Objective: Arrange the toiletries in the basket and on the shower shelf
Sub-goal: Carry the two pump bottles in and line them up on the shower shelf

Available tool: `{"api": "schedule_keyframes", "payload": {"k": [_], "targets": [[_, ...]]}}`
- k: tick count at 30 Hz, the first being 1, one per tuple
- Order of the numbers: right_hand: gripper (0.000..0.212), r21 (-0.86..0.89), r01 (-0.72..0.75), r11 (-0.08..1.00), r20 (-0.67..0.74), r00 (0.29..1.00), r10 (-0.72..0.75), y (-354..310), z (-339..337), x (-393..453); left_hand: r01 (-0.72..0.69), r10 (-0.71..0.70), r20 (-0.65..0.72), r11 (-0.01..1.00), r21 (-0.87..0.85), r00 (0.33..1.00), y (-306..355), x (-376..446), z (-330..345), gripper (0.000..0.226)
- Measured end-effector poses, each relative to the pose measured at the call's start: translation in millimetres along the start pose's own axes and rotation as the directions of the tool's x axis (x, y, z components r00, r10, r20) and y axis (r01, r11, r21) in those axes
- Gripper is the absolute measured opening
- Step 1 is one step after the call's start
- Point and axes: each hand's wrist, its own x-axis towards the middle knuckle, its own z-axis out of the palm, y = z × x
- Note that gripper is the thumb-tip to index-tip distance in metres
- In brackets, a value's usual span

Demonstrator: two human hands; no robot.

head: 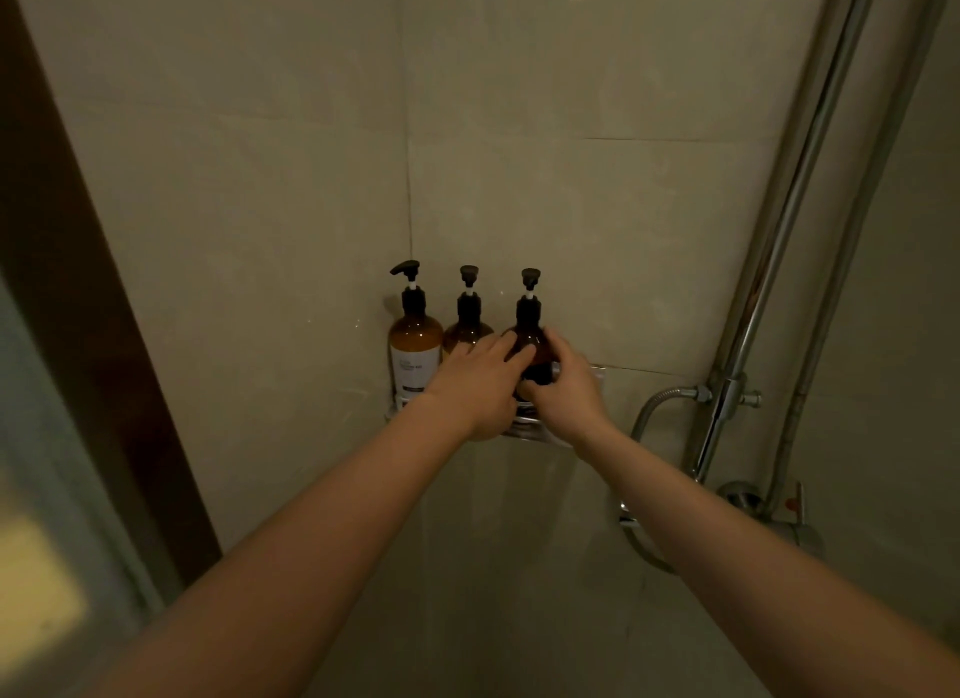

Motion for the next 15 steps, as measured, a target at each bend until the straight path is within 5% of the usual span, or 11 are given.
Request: {"api": "schedule_keyframes", "payload": {"k": [10, 15], "targets": [[0.091, -0.108, -0.122, 0.987, 0.004, 0.992, 0.123, 9, -18, 16, 0.028, -0.036, -0.137, 0.998, -0.064, 0.990, -17, -8, -3, 0.059], [0.081, -0.077, -0.165, 0.983, 0.094, 0.981, 0.172, 11, -20, 20, 0.012, -0.015, -0.131, 1.000, -0.021, 0.991, -27, -17, 0, 0.053]]}}
